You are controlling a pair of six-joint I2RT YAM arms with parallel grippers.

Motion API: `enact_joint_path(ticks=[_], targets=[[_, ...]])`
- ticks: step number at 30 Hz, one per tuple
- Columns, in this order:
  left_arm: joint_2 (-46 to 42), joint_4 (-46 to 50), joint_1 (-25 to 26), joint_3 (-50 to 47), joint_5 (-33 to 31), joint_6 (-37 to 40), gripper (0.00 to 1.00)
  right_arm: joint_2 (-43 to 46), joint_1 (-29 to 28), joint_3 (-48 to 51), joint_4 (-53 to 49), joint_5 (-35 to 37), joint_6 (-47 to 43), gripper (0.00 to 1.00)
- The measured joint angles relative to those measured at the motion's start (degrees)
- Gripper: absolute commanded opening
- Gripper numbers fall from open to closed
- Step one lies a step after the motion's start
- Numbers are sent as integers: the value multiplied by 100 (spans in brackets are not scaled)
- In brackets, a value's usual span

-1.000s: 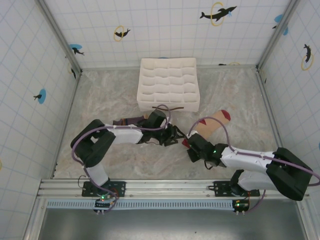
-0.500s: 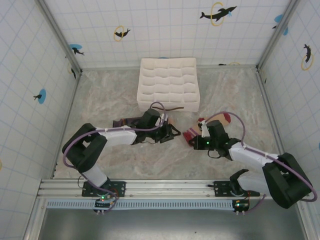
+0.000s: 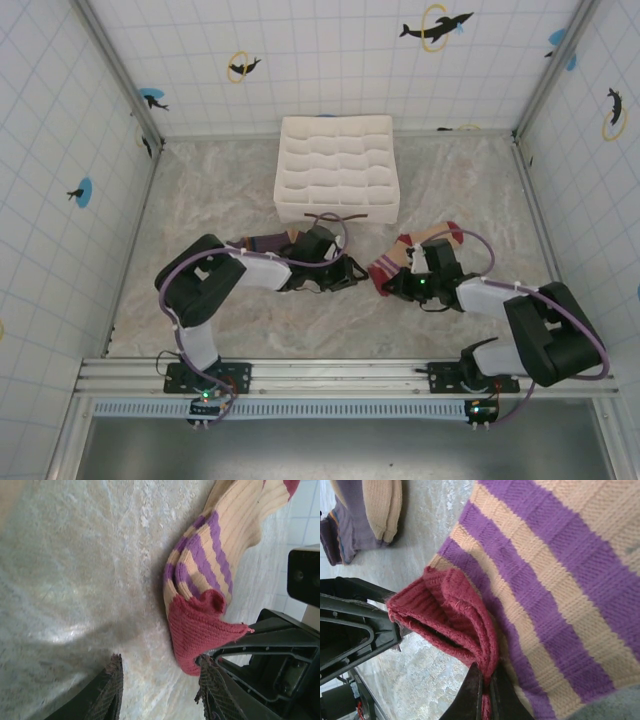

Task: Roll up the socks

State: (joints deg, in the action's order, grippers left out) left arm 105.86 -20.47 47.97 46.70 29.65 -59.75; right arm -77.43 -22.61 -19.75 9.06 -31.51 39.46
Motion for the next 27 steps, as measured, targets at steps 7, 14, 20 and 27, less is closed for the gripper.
enact_joint_path(ticks=[7, 14, 20, 27], targets=[[328, -170, 114, 299, -114, 20, 42, -146, 136, 0, 76, -177, 90, 0], [551, -323, 155, 507, -188, 44, 40, -269, 136, -4, 225, -280, 127, 0], [699, -348, 162, 654, -234, 42, 34, -387, 162, -85, 249, -321, 122, 0], [754, -367, 162, 675, -341, 35, 21, -612, 164, -304, 247, -323, 57, 0]])
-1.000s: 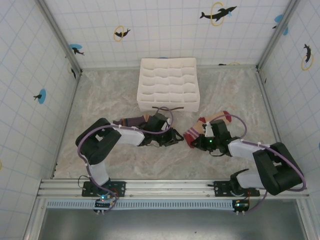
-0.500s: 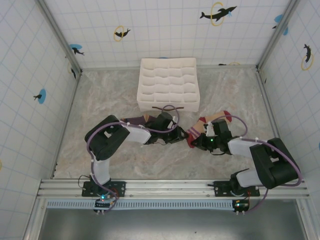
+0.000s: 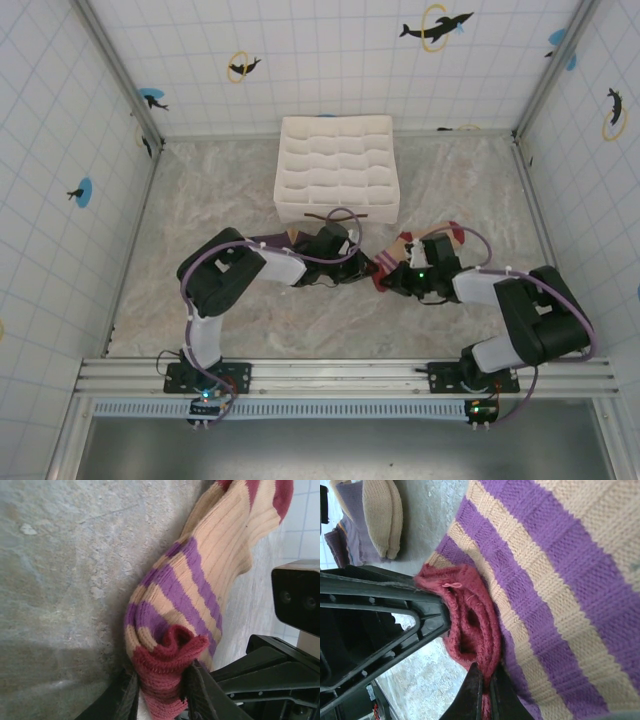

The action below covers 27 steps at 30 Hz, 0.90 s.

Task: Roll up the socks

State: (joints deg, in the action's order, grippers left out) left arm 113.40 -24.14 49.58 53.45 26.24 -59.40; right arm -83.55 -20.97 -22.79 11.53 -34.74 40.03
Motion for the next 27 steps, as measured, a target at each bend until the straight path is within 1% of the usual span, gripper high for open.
enact_joint_path(ticks=[5, 8, 9, 11, 14, 16, 18, 22, 27], targets=[[31, 31, -2, 9, -142, -37, 10, -107, 2, -116, -20, 4, -170, 0], [33, 68, -31, 7, -164, -52, 0, -107, 2, -116, -20, 13, -295, 0], [33, 72, -39, 7, -162, -59, 0, -107, 2, -116, -20, 26, -350, 1], [33, 79, -59, 7, -149, -59, 0, -85, 0, -116, -28, 72, -446, 8], [15, 129, -90, 4, -138, -59, 0, 120, -79, -116, -140, 319, -669, 24], [-24, 212, -116, 0, -140, -63, 0, 385, -225, -133, -323, 625, -905, 37], [-87, 308, -140, -31, -120, -94, 0, 662, -461, -205, -555, 1029, -1113, 47], [-356, 645, -168, -192, -76, -227, 0, 1270, -1207, -304, -833, 2076, -1604, 59], [-772, 1257, -168, -280, -76, -273, 0, 1718, -2297, -304, -1003, 3578, -2223, 65]])
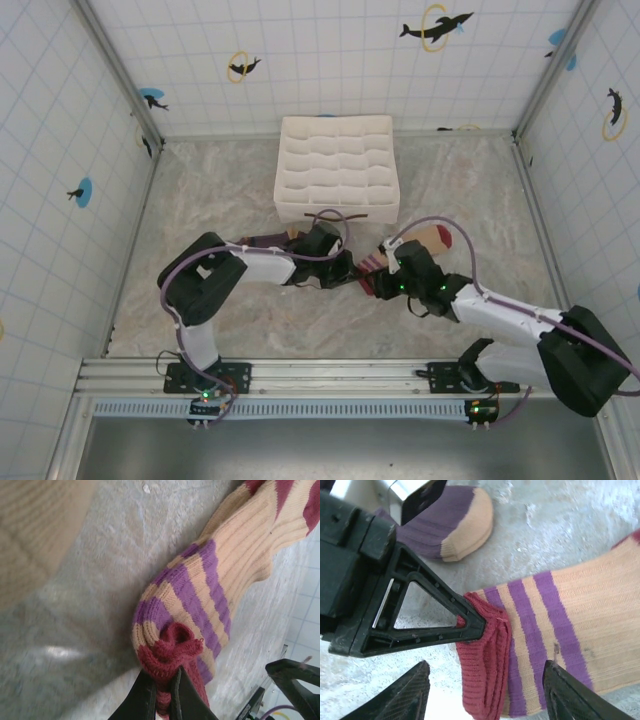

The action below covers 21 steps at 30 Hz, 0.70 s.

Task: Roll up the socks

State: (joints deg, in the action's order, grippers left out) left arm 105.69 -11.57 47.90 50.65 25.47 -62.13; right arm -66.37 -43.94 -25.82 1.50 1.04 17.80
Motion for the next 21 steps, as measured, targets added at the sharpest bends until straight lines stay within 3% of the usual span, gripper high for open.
enact_joint_path(ticks=[9, 17, 21], targets=[[-372, 391, -55, -435, 166, -31, 0, -11, -2015, 221, 216, 2479, -1250, 64], [-507, 431, -175, -564, 313, -26, 0, -769, -3075, 232, 874, 3471, -2100, 58], [-511, 516, -197, -564, 376, -24, 0, -1303, -3268, 234, 1093, 3729, -2345, 55]])
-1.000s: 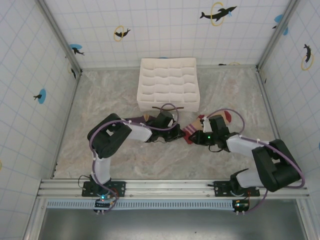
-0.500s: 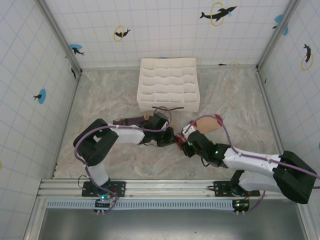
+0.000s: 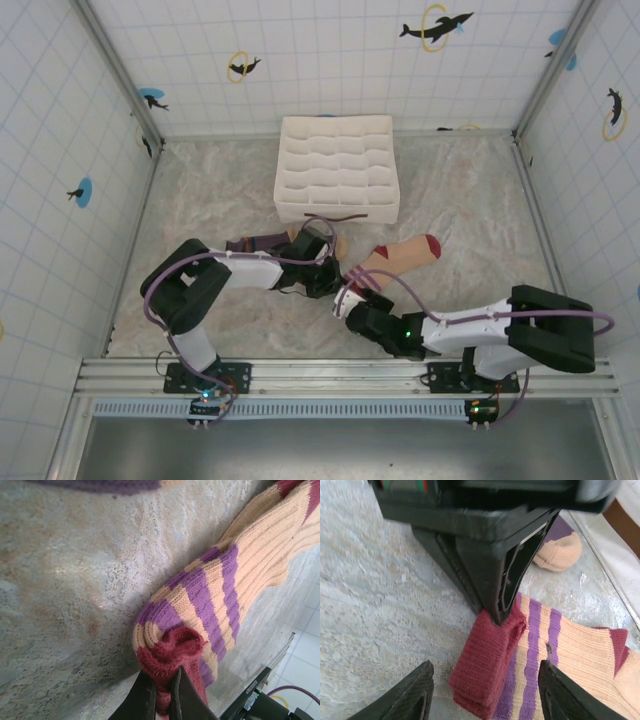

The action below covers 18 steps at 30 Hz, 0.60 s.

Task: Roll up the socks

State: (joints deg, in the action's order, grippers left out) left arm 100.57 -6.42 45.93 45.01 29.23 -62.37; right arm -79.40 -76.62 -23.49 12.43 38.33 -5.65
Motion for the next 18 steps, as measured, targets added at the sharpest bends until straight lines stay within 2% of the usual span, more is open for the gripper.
enact_joint_path(ticks=[5, 8, 12, 14, 15, 16, 18], targets=[[0, 7, -4, 0, 33, -2, 0, -481, -26, -2, 278, 282, -149, 48], [0, 0, -15, -4, 39, 0, 0, -756, -31, -9, 485, 479, -188, 37], [0, -52, -26, -48, 79, -4, 0, -1117, -50, -33, 774, 772, -173, 18], [-22, -118, -31, -107, 76, -9, 6, -1220, -55, -37, 839, 826, -142, 4], [-50, -142, -31, -144, 74, -20, 16, -1237, -50, -35, 855, 811, -96, 0], [-76, -157, -31, -170, 72, -20, 25, -1239, -35, -33, 866, 793, -42, 0], [-144, -149, -35, -208, 74, -39, 36, -1215, 63, -24, 922, 632, 98, 0]])
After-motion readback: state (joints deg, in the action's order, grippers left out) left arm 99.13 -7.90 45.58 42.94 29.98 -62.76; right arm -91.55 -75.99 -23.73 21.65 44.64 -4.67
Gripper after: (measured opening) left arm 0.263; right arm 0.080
